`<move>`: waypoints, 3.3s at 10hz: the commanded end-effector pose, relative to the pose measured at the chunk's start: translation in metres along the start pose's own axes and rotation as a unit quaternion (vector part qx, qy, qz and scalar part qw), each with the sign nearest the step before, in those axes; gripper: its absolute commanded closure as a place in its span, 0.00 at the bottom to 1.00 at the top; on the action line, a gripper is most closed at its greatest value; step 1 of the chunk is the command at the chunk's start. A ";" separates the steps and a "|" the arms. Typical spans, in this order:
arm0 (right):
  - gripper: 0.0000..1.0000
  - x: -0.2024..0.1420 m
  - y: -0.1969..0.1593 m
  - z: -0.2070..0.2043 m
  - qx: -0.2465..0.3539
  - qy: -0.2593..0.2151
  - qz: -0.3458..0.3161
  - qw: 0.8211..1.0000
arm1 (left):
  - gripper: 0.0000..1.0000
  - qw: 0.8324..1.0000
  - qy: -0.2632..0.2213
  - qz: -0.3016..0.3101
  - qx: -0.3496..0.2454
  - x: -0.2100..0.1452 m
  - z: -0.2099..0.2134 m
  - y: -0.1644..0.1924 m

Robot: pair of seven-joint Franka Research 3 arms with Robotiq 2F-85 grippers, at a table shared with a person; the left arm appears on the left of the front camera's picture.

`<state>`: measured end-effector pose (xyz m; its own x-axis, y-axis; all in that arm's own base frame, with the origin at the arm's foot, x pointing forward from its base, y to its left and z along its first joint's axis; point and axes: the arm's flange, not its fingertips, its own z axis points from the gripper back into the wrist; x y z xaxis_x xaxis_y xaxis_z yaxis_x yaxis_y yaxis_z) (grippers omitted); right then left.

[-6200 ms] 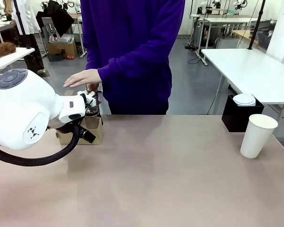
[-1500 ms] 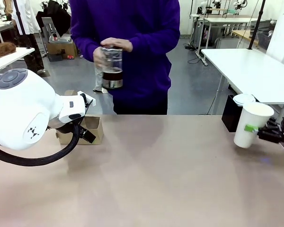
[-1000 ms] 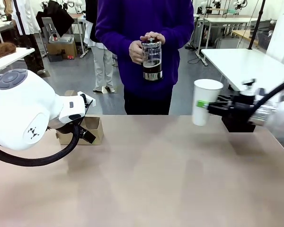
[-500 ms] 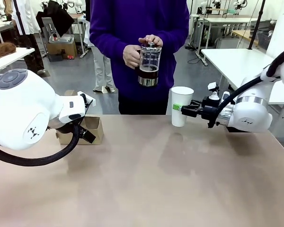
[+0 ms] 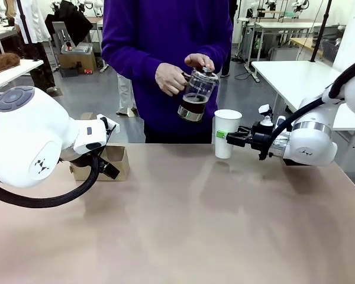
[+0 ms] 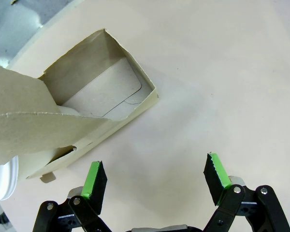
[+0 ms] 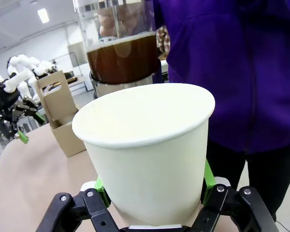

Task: Pour a drink into a cup and package it in a carrier.
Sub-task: When a person places the Paper Cup Lid on the 600 ml Paper Cup , lift the 600 ml Paper Cup.

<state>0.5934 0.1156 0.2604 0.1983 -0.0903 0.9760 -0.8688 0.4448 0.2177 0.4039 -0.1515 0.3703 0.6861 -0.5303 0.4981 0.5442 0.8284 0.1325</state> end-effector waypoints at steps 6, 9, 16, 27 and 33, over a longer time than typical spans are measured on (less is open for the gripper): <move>0.20 0.000 0.003 -0.002 0.000 -0.001 0.000 1.000 | 0.00 1.000 -0.001 0.000 -0.001 0.000 0.000 0.000; 0.20 0.000 0.003 -0.002 0.000 -0.001 0.000 1.000 | 0.00 1.000 -0.001 0.000 -0.001 0.000 0.000 0.000; 0.20 0.000 0.003 -0.002 0.000 -0.001 0.000 1.000 | 0.00 1.000 -0.001 0.000 -0.001 0.000 0.000 0.000; 0.20 0.000 0.003 -0.002 0.000 -0.001 0.000 1.000 | 0.00 1.000 -0.001 0.000 -0.001 0.000 0.000 0.000; 0.20 0.000 0.003 -0.002 0.000 -0.001 0.000 1.000 | 0.00 1.000 -0.001 0.000 -0.001 0.000 0.000 0.000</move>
<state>0.5927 0.1171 0.2599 0.1996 -0.0898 0.9758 -0.8697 0.4425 0.2186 0.4039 -0.1515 0.3703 0.6861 -0.5303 0.4981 0.5442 0.8284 0.1325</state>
